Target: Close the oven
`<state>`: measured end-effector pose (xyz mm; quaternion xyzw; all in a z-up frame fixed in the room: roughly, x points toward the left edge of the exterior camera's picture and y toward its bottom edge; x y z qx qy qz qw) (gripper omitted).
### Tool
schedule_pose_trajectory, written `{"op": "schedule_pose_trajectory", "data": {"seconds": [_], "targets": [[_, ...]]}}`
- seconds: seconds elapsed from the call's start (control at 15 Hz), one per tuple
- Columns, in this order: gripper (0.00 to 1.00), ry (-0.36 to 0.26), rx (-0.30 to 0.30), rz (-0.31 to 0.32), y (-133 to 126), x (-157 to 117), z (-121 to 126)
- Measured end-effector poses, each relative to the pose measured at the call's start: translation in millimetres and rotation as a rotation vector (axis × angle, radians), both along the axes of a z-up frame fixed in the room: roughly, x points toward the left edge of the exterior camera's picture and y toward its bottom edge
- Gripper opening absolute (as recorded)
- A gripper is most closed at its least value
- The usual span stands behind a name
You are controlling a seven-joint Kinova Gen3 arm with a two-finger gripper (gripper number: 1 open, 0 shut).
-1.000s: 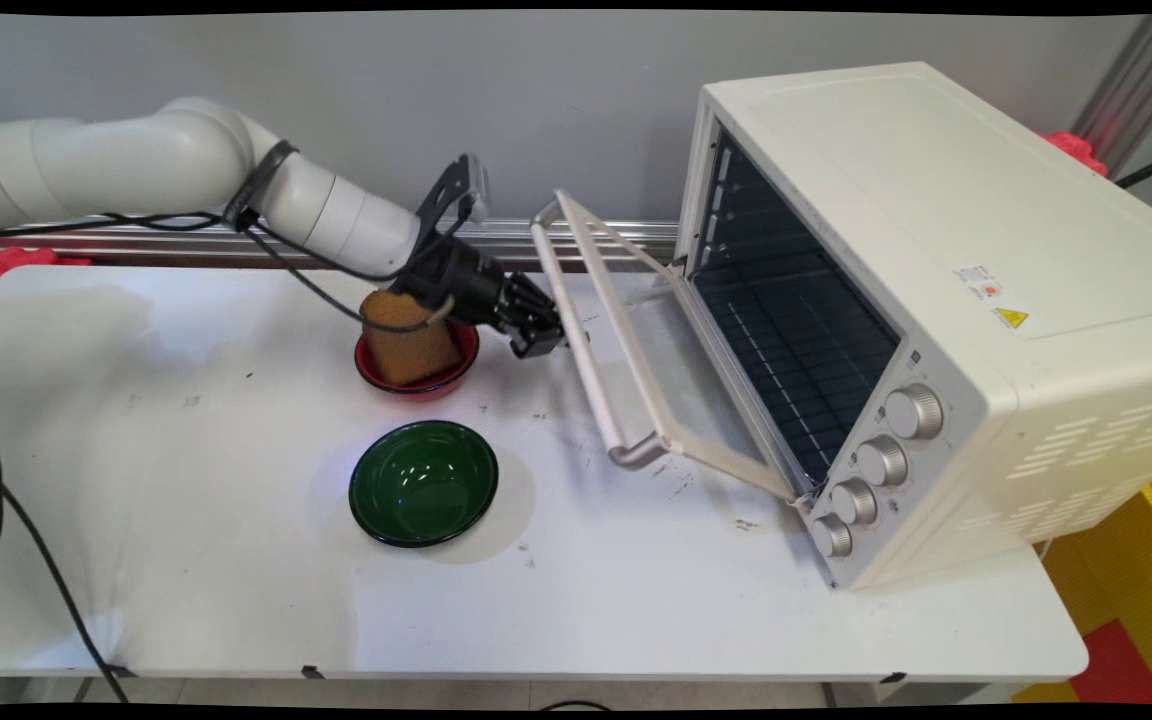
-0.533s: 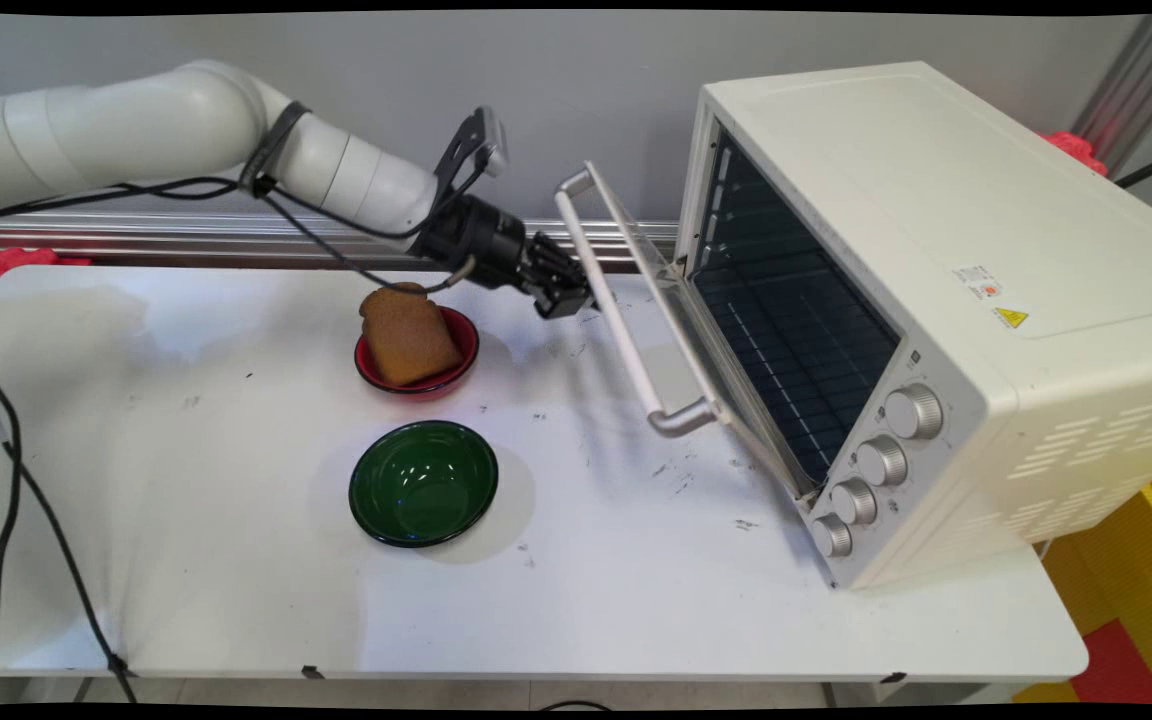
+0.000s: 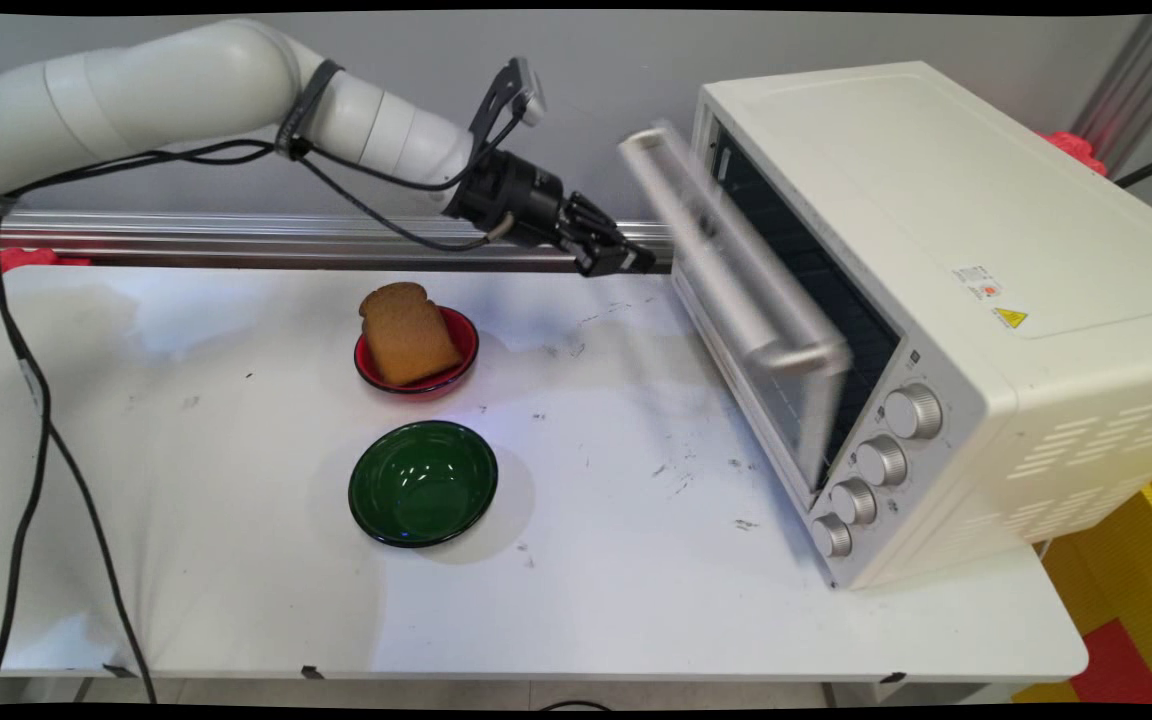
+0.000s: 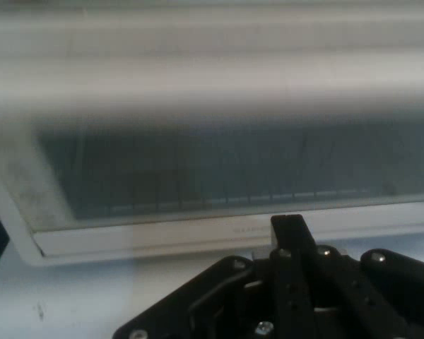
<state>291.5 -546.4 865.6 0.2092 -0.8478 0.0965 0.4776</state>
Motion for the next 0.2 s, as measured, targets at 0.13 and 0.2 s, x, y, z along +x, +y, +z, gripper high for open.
{"op": "schedule_pose_trajectory", "data": {"seconds": [0.13, 0.2], "targets": [[0.0, 0.007, 0.001, -0.003, -2.4, -3.3, 5.1], [0.0, 0.01, 0.002, -0.004, -3.3, -4.7, 7.6]]}}
